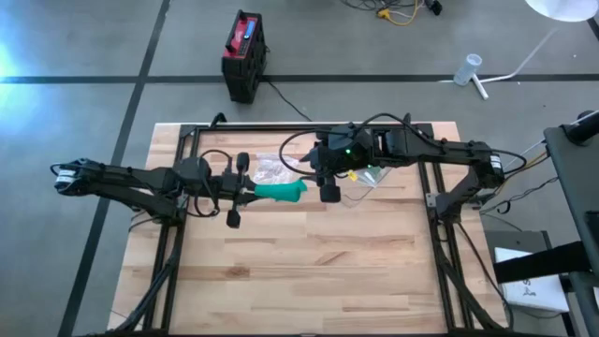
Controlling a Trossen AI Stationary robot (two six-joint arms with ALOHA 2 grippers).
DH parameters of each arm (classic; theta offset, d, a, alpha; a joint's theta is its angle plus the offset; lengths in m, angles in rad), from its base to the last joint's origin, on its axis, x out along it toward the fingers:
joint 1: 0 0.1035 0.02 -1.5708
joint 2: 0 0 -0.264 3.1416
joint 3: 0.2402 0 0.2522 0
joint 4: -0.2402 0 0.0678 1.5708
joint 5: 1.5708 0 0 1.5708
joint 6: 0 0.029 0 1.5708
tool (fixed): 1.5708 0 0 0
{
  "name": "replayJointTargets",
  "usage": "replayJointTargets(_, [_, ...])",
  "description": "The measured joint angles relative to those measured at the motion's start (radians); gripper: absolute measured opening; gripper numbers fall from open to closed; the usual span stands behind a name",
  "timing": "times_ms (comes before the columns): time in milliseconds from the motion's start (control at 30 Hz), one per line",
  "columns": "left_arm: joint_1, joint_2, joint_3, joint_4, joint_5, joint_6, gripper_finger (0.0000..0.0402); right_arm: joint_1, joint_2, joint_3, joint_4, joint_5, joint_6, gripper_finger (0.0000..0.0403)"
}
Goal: Roll bandage
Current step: Roll the dark green bandage
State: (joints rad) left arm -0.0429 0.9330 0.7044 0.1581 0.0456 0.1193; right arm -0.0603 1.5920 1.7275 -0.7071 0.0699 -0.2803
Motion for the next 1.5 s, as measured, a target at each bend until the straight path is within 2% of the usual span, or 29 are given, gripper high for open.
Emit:
replayJointTargets(100, [0.000,-0.006,0.008,-0.004,0.000,-0.050,0.0007,0.003,-0.008,0.000,-0.009,0.031,-0.059,0.0199])
replayJointTargets(200, [0.002,-0.014,0.035,-0.018,0.000,-0.155,0.0007,0.003,-0.008,-0.005,-0.014,-0.020,-0.072,0.0199])
replayJointTargets(467, [0.002,-0.016,0.114,-0.219,0.000,-0.353,0.0008,0.005,-0.008,-0.084,0.103,-0.120,-0.032,0.0199])
replayJointTargets(667, [0.002,-0.017,0.143,-0.293,0.000,-0.364,0.0008,0.009,-0.006,-0.157,0.193,-0.160,0.048,0.0199])
replayJointTargets(867, [0.002,-0.013,0.143,-0.298,0.001,-0.361,0.0008,0.008,-0.006,-0.275,0.430,-0.156,0.110,0.0199])
replayJointTargets(967, [0.002,-0.013,0.141,-0.298,0.042,-0.348,0.0008,0.008,-0.006,-0.337,0.559,-0.150,0.124,0.0192])
replayJointTargets(1100, [0.000,-0.013,0.141,-0.299,0.082,-0.335,0.0008,0.007,-0.005,-0.408,0.707,-0.120,0.101,0.0144])
replayJointTargets(1267, [0.002,-0.013,0.139,-0.325,0.096,-0.334,0.0008,0.009,-0.005,-0.422,0.774,-0.091,0.035,0.0025])
replayJointTargets(1300, [0.002,-0.013,0.138,-0.337,0.097,-0.335,0.0008,0.009,-0.005,-0.413,0.767,-0.071,0.016,0.0013])
replayJointTargets(1500, [0.002,-0.012,0.138,-0.381,0.098,-0.338,0.0008,0.007,-0.022,-0.368,0.763,0.048,-0.060,0.0005])
